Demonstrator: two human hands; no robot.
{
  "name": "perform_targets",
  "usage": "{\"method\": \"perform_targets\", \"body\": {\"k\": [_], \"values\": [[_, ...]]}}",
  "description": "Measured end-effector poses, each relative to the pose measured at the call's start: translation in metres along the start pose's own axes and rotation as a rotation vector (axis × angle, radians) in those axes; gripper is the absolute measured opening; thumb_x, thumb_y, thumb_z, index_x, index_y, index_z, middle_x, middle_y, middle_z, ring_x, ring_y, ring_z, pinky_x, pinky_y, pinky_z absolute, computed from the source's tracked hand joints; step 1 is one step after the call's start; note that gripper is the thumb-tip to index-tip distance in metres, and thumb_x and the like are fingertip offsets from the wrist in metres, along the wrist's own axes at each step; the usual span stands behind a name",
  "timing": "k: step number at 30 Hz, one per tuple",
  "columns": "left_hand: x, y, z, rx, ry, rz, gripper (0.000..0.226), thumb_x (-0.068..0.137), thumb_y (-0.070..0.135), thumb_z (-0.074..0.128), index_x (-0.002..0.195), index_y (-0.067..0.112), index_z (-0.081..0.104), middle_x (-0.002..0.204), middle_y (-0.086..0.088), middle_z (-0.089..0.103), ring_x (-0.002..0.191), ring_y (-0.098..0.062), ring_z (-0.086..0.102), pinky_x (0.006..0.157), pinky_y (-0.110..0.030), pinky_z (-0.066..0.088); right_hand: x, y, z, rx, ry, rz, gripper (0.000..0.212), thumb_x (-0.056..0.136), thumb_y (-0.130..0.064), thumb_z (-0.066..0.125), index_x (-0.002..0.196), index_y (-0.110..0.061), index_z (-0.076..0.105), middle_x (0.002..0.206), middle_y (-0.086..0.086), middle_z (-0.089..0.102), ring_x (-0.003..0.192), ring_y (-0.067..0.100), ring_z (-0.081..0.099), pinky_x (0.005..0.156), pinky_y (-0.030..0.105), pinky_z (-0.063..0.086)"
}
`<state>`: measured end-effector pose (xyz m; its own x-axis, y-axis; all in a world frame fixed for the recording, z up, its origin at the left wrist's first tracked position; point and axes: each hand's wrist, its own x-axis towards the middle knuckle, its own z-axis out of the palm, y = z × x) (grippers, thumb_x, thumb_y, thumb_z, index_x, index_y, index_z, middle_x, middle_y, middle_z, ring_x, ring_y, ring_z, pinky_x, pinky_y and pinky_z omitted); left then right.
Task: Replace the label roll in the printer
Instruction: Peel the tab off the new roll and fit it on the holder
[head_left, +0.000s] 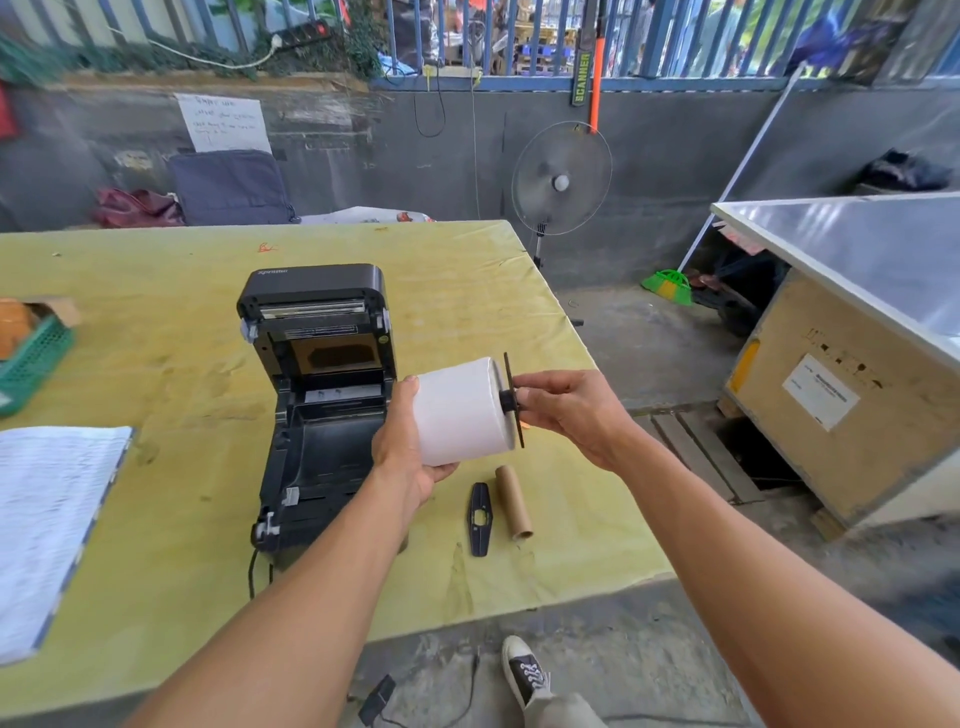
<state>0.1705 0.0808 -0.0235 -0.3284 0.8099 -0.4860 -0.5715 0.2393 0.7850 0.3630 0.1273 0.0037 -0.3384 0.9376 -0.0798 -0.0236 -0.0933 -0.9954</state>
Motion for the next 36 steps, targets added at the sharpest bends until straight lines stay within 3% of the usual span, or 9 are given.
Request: {"method": "perform_targets", "body": {"k": [2, 6, 10, 17, 23, 28, 31, 34, 36], "values": [[-0.005, -0.002, -0.004, 0.001, 0.015, -0.006, 0.043, 0.076, 0.05, 0.063, 0.107, 0.021, 0.062, 0.096, -0.01, 0.069, 0.085, -0.031, 0.066, 0.074, -0.041, 0.051, -0.007, 0.001, 0.003, -0.055, 0.025, -0.018, 0.017, 0.088, 0.001, 0.071, 0.098, -0.011, 0.076, 0.087, 0.001, 0.08, 0.085, 0.014, 0.076, 0.074, 0.02, 0.06], [-0.01, -0.005, -0.009, -0.011, 0.043, -0.022, 0.043, 0.075, 0.05, 0.064, 0.105, 0.02, 0.062, 0.095, -0.01, 0.07, 0.083, -0.031, 0.066, 0.07, -0.039, 0.051, -0.012, 0.001, 0.011, -0.26, 0.01, -0.071, 0.026, 0.081, -0.001, 0.077, 0.084, -0.027, 0.078, 0.084, -0.012, 0.079, 0.081, 0.002, 0.073, 0.07, 0.009, 0.054], [-0.009, -0.003, -0.006, -0.015, 0.088, -0.016, 0.046, 0.071, 0.052, 0.067, 0.103, 0.02, 0.063, 0.098, -0.01, 0.071, 0.089, -0.032, 0.068, 0.068, -0.038, 0.052, -0.001, 0.006, 0.013, -0.148, 0.041, -0.011, 0.004, 0.087, -0.008, 0.075, 0.089, -0.011, 0.076, 0.076, -0.004, 0.075, 0.072, 0.01, 0.072, 0.072, 0.02, 0.06], [0.008, 0.003, 0.021, -0.018, 0.208, 0.069, 0.045, 0.063, 0.054, 0.072, 0.09, 0.019, 0.062, 0.086, -0.007, 0.07, 0.077, -0.027, 0.068, 0.062, -0.034, 0.055, 0.027, 0.004, 0.012, -0.047, 0.126, 0.163, 0.011, 0.093, -0.01, 0.067, 0.091, 0.0, 0.068, 0.075, 0.007, 0.07, 0.063, 0.015, 0.063, 0.065, 0.024, 0.058], [0.019, 0.001, 0.048, -0.052, 0.225, 0.068, 0.046, 0.064, 0.056, 0.071, 0.092, 0.021, 0.061, 0.086, -0.007, 0.07, 0.077, -0.027, 0.067, 0.061, -0.034, 0.052, 0.044, -0.003, -0.008, -0.063, 0.163, 0.163, 0.012, 0.09, -0.011, 0.07, 0.086, -0.001, 0.072, 0.069, 0.005, 0.069, 0.061, 0.015, 0.066, 0.088, 0.044, 0.057], [0.025, -0.006, 0.073, -0.03, 0.258, 0.09, 0.046, 0.063, 0.057, 0.072, 0.087, 0.018, 0.062, 0.08, -0.007, 0.069, 0.069, -0.026, 0.066, 0.059, -0.034, 0.053, 0.053, -0.004, -0.029, -0.076, 0.168, 0.178, 0.014, 0.092, -0.013, 0.066, 0.09, 0.0, 0.07, 0.081, 0.011, 0.071, 0.071, 0.019, 0.067, 0.085, 0.04, 0.061], [0.028, -0.018, 0.081, -0.022, 0.256, 0.078, 0.052, 0.064, 0.059, 0.069, 0.092, 0.016, 0.064, 0.089, -0.01, 0.07, 0.078, -0.03, 0.068, 0.064, -0.036, 0.054, 0.05, -0.004, -0.034, -0.032, 0.142, 0.253, 0.023, 0.093, -0.031, 0.062, 0.094, -0.008, 0.063, 0.086, 0.008, 0.066, 0.071, 0.018, 0.061, 0.072, 0.034, 0.054], [0.028, -0.033, 0.09, -0.028, 0.279, 0.054, 0.05, 0.066, 0.059, 0.069, 0.089, 0.015, 0.063, 0.09, -0.011, 0.069, 0.077, -0.03, 0.067, 0.064, -0.036, 0.053, 0.041, 0.003, -0.029, 0.005, 0.09, 0.449, 0.052, 0.083, -0.068, 0.053, 0.113, -0.025, 0.049, 0.113, -0.001, 0.059, 0.101, 0.025, 0.059, 0.078, 0.044, 0.05], [0.024, -0.037, 0.099, -0.059, 0.302, 0.046, 0.049, 0.065, 0.057, 0.071, 0.084, 0.013, 0.062, 0.083, -0.011, 0.068, 0.072, -0.03, 0.066, 0.06, -0.036, 0.053, 0.037, 0.007, -0.027, 0.114, 0.085, 0.496, 0.071, 0.072, -0.082, 0.055, 0.119, -0.03, 0.041, 0.12, -0.003, 0.053, 0.108, 0.03, 0.057, 0.079, 0.052, 0.053]]}}
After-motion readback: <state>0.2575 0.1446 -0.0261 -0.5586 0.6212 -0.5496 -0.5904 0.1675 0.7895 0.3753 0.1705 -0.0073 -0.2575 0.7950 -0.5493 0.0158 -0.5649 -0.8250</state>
